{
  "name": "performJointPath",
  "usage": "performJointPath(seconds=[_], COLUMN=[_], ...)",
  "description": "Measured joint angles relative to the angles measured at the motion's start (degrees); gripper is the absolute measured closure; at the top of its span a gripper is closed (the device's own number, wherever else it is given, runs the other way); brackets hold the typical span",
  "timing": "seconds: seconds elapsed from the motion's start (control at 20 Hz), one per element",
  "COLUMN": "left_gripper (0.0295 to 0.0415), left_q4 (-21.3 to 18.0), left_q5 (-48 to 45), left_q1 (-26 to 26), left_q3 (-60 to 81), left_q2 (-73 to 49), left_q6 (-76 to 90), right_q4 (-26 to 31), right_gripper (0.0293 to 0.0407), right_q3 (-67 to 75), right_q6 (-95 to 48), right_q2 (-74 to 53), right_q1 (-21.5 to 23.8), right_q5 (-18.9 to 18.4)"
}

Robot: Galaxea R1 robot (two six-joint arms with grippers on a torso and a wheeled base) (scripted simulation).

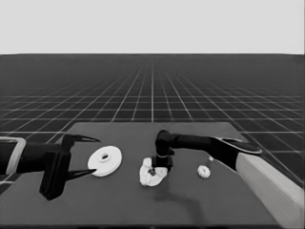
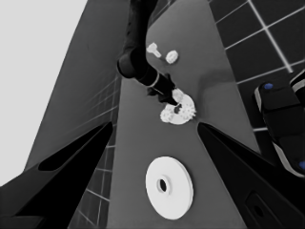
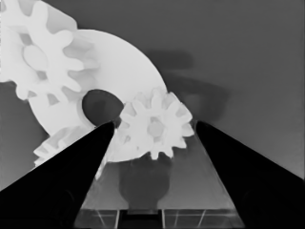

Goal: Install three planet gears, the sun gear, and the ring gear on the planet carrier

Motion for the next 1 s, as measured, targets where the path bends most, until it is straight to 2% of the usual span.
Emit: performJointPath(seconds=[0.05, 0.15, 0.4, 0.55, 0.9, 0.95, 1.0], left_gripper=[0.0326, 0.0326, 0.0326, 0.0326, 0.0326, 0.0326, 0.0326], left_q4=[0.0, 0.0, 0.0, 0.0, 0.0, 0.0, 0.0], left_q5=[0.0, 0.0, 0.0, 0.0, 0.0, 0.0, 0.0], left_q1=[0.0, 0.0, 0.0, 0.0, 0.0, 0.0, 0.0], left_q3=[0.0, 0.0, 0.0, 0.0, 0.0, 0.0, 0.0], left_q2=[0.0, 0.0, 0.0, 0.0, 0.0, 0.0, 0.0], left_q6=[0.0, 0.0, 0.0, 0.0, 0.0, 0.0, 0.0], right_q4=[0.0, 0.0, 0.0, 6.6, 8.5, 9.2, 9.8], right_gripper=[0.0319, 0.0316, 0.0315, 0.0315, 0.0315, 0.0315, 0.0315], right_q3=[0.0, 0.0, 0.0, 5.2, 5.8, 17.6, 20.8], right_q6=[0.0, 0.0, 0.0, 3.2, 3.5, -0.2, -5.5], right_q2=[0.0, 0.0, 0.0, -1.4, -1.5, -12.7, -23.8], right_q1=[0.0, 0.0, 0.0, 7.1, 8.9, 9.5, 9.9], right_q5=[0.0, 0.0, 0.0, -2.6, -3.0, -2.3, -1.6])
